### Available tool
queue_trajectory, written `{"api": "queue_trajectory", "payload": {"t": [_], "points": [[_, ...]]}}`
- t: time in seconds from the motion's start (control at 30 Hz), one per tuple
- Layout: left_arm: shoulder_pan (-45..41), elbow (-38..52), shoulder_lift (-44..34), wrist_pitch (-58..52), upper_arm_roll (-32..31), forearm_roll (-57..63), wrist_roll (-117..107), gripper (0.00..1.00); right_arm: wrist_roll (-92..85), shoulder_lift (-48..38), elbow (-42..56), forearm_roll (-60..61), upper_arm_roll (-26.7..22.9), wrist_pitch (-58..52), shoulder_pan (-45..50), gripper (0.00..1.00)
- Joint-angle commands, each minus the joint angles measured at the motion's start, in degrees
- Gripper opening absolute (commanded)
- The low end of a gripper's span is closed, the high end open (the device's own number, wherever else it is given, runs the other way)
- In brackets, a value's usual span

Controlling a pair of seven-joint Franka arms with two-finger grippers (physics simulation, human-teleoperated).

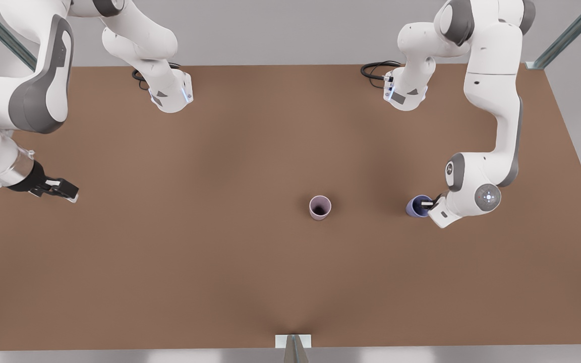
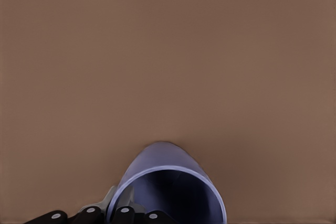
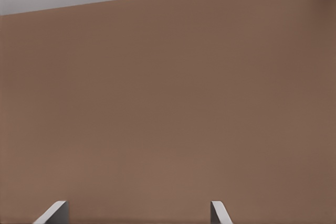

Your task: Stack the cups, with the pink cup at the bottom and the purple cup at the top

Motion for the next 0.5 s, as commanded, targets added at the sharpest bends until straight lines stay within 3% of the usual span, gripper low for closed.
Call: {"api": "queue_trajectory", "payload": {"t": [0.0, 0.1, 0.23, 0.47], "points": [[-0.58, 1.17, -1.12, -4.25, -0.57, -0.18, -3.73, 0.21, -4.92, 0.00, 0.09, 0.07, 0.00, -0.01, 0.11, 1.00], [-0.59, 4.69, -4.82, -10.32, -7.86, -0.18, -15.94, 0.21, -4.92, 0.00, 0.09, 0.07, 0.00, -0.01, 0.11, 1.00], [-1.29, 10.93, -3.94, -12.35, -18.76, -0.18, -37.04, 0.21, -4.92, -0.08, 0.18, 0.07, 0.00, 0.08, 0.02, 1.00], [-11.57, 23.23, 3.27, -11.82, -18.94, -0.10, -55.76, 0.21, -4.92, -0.08, 0.18, 0.07, 0.00, -0.01, 0.02, 1.00]]}}
